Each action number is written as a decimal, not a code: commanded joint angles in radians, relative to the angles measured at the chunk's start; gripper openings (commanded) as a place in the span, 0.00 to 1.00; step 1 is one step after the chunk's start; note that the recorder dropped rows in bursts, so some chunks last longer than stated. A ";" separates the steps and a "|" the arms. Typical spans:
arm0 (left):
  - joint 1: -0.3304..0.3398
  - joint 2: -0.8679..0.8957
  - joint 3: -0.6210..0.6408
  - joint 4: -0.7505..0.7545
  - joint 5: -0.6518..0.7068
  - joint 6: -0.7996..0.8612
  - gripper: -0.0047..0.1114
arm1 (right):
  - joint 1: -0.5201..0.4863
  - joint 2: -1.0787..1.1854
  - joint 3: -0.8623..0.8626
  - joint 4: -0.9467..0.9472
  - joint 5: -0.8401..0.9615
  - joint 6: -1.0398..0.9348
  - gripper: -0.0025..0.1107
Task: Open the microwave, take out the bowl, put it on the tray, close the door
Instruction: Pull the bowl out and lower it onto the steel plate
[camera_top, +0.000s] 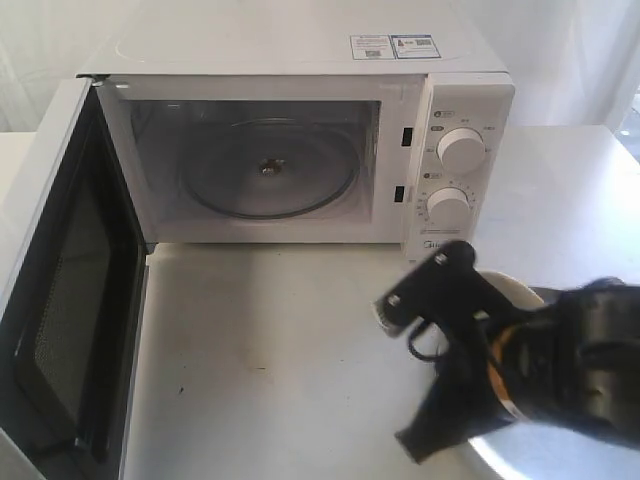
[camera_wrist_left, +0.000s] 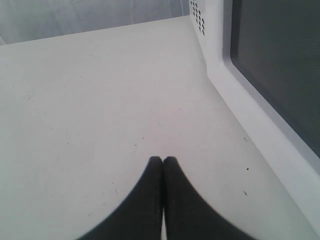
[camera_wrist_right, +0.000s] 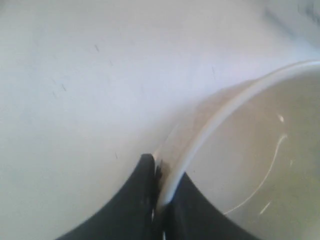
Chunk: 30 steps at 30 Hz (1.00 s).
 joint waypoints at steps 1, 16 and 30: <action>-0.001 -0.002 -0.001 -0.004 -0.002 -0.006 0.04 | 0.004 -0.039 0.119 -0.078 0.093 0.177 0.02; -0.001 -0.002 -0.001 -0.004 -0.002 -0.006 0.04 | 0.004 -0.039 0.193 -0.207 0.172 0.381 0.23; -0.001 -0.002 -0.001 -0.004 -0.002 -0.006 0.04 | 0.004 -0.332 0.160 -1.016 -0.398 1.049 0.37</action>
